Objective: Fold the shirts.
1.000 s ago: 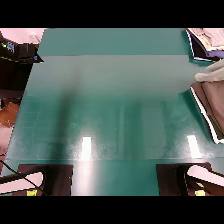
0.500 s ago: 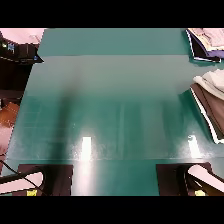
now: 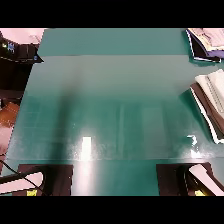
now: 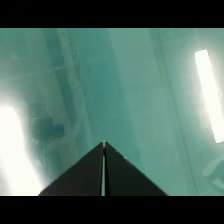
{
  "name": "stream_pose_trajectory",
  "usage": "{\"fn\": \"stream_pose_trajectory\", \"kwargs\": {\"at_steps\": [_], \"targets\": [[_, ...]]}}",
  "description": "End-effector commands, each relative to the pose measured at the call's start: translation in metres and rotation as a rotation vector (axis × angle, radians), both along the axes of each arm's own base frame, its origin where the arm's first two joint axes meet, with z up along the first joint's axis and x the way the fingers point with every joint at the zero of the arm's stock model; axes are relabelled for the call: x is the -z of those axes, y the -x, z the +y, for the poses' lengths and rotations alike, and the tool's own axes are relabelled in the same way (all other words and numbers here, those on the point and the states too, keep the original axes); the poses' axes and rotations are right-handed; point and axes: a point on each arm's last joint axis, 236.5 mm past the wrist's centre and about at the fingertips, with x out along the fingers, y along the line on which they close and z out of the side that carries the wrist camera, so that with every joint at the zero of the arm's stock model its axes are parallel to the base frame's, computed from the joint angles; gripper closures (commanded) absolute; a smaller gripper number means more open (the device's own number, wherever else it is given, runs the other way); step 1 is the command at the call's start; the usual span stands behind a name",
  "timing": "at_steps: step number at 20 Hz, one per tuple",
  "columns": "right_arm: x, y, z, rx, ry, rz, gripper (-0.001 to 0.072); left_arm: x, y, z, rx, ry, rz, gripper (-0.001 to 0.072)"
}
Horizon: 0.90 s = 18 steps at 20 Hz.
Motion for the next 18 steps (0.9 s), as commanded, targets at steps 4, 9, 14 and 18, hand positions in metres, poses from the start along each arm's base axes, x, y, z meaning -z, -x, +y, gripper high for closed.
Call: {"fn": "stream_pose_trajectory", "kwargs": {"at_steps": [4, 9, 14, 18], "targets": [[-0.086, -0.097, 0.064, -0.127, -0.078, -0.505, 0.0265, -0.004, -0.006, 0.001, -0.014, 0.004, -0.029, 0.0676], [-0.108, -0.13, 0.142, -0.36, -0.064, -0.551, 0.0696, -0.01, -0.015, 0.003, -0.032, 0.008, -0.071, 0.0676], [-0.108, -0.144, 0.208, -0.554, -0.111, -0.541, 0.0696, -0.011, -0.016, 0.003, -0.034, 0.008, -0.075, 0.0676], [-0.108, -0.145, 0.224, -0.599, -0.125, -0.539, 0.0696, -0.011, -0.016, 0.003, -0.034, 0.008, -0.075, 0.0676]]}}
